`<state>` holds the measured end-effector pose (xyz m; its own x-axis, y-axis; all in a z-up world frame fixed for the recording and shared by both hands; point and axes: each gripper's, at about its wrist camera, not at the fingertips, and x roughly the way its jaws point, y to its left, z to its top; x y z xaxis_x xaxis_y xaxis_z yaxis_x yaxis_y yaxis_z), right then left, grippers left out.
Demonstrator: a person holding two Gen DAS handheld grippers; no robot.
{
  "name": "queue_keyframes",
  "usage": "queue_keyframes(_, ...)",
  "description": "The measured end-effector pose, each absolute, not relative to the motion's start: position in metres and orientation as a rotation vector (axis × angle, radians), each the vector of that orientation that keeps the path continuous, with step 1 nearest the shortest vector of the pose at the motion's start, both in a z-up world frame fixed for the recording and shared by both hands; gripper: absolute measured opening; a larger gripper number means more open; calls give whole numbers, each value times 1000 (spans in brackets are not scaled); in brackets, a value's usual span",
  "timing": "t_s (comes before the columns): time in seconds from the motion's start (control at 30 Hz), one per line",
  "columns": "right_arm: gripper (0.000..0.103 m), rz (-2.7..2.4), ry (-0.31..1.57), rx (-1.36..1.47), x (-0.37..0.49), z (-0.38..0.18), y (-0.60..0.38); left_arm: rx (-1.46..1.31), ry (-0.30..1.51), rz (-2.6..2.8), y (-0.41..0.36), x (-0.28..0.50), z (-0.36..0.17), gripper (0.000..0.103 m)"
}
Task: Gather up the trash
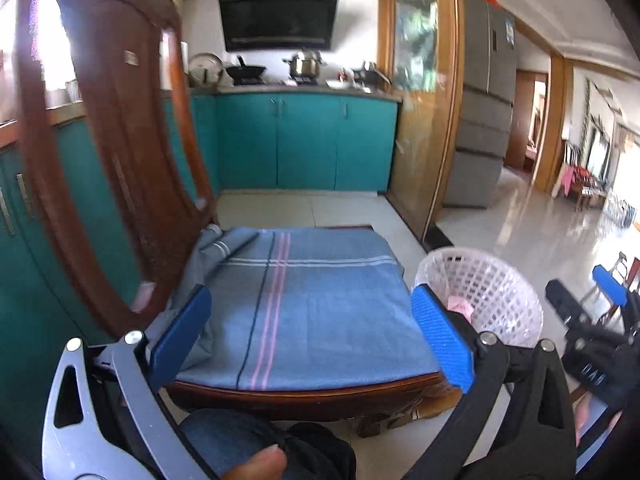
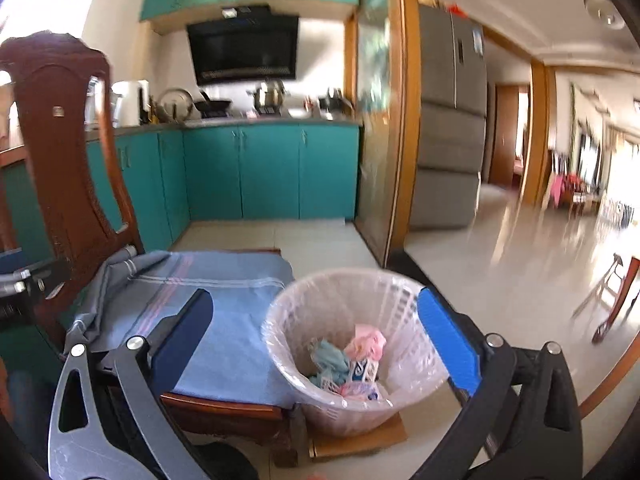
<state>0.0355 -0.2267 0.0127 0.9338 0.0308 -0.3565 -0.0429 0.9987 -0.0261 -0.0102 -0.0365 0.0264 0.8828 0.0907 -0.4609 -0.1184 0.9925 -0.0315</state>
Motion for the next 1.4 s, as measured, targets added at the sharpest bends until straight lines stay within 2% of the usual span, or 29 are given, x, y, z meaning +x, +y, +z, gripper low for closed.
queue_keyframes(0.33,100,55,296,52,3,33,-232,-31,428,112,-35,-42,37,100)
queue_keyframes(1.4,100,25,267,56,-13,39,-237,-40,415,113,-37,-47,37,100)
